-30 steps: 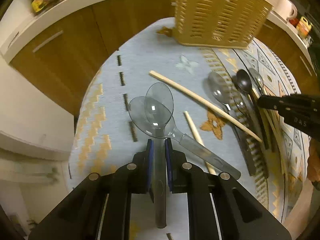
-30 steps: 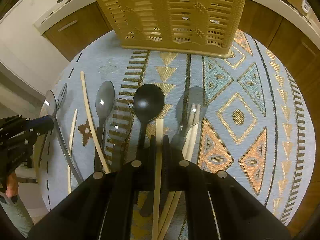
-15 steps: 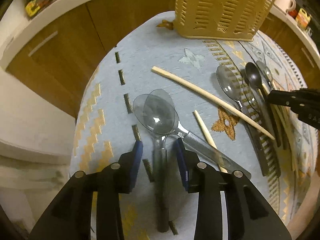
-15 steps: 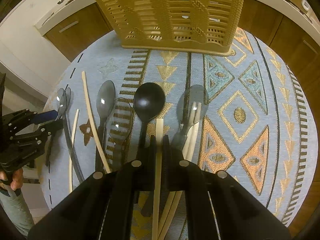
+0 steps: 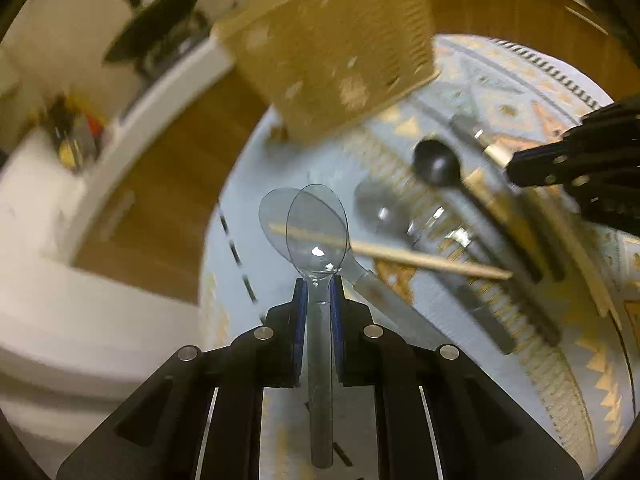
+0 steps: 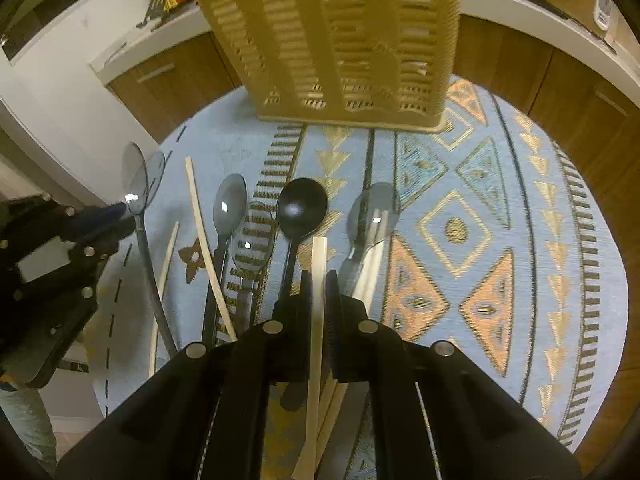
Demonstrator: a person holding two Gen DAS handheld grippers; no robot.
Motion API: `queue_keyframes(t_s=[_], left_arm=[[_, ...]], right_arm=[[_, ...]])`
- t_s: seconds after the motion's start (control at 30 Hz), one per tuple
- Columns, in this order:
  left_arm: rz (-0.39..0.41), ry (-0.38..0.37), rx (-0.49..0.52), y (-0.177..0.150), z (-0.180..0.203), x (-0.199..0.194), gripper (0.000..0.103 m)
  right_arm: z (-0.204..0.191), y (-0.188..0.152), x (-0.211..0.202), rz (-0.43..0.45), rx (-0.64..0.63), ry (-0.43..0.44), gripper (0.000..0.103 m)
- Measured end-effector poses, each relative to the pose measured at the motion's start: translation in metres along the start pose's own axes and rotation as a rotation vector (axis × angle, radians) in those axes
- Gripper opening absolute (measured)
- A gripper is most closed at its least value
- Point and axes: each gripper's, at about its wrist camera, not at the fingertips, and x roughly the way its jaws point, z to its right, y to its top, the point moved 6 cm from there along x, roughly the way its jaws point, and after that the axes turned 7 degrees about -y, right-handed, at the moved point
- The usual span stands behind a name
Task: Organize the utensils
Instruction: 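Lift the clear spoon with left toward the caddy while right lifts the chopstick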
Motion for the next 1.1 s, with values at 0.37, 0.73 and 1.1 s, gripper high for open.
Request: queue_keyframes(t_s=[0.37, 0.73, 1.1], left_arm=[[0.255, -0.079, -0.101, 0.031, -0.001, -0.075, 0.01], [0.576, -0.295, -0.418, 0.044, -0.058, -0.099, 0.01], [0.841, -0.347, -0.524, 0.1, -0.11, -0.126, 0.01]], right_arm=[[0.016, 0.008, -0.057, 0.181, 0.019, 0.024, 0.005], [-0.002, 0.043, -0.127, 0.43, -0.02, 0.021, 0.005], [0.001, 0.11, -0.187, 0.668, 0.014, 0.037, 0.005]])
